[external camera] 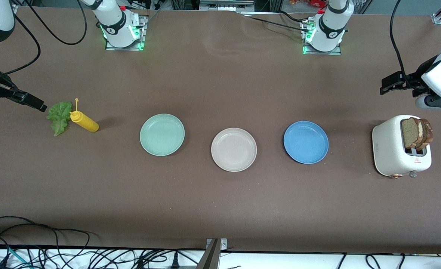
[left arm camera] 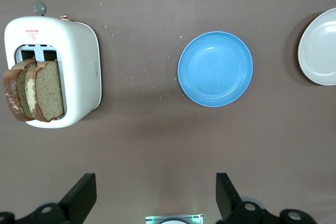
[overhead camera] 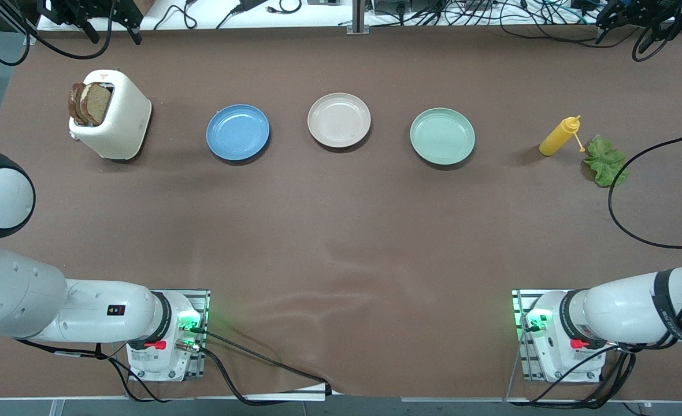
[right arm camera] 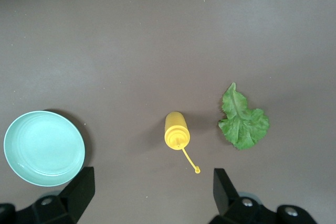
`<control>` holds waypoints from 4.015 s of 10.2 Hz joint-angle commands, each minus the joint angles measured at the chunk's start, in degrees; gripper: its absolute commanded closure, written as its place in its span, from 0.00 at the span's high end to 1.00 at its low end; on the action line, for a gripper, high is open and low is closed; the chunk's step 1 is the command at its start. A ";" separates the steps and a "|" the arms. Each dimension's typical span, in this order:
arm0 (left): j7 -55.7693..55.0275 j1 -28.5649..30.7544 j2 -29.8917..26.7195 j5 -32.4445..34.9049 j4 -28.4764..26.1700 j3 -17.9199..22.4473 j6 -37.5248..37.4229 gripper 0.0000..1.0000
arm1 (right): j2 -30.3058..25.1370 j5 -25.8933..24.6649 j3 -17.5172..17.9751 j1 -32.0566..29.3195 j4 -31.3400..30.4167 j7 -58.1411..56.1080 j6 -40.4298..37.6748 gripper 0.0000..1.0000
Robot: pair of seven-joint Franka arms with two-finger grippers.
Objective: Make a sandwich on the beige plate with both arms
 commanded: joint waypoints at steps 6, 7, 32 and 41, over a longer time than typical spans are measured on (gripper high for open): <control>-0.12 -0.32 1.14 -1.64 1.39 -0.18 -0.07 1.00 | -0.30 0.19 0.13 -0.01 0.19 0.58 -0.77 1.00; -0.12 -0.32 1.14 -1.64 1.39 -0.18 0.36 1.00 | -0.30 0.19 0.13 -0.01 0.19 0.58 -0.68 1.00; 19.29 15.76 14.77 1.79 -7.31 0.17 28.66 1.00 | 9.20 -2.45 -9.10 -0.89 -10.67 -4.43 11.14 1.00; 20.54 17.79 12.84 0.91 -14.95 0.00 34.12 1.00 | 22.11 1.23 -10.68 -7.47 -15.90 -11.82 25.68 1.00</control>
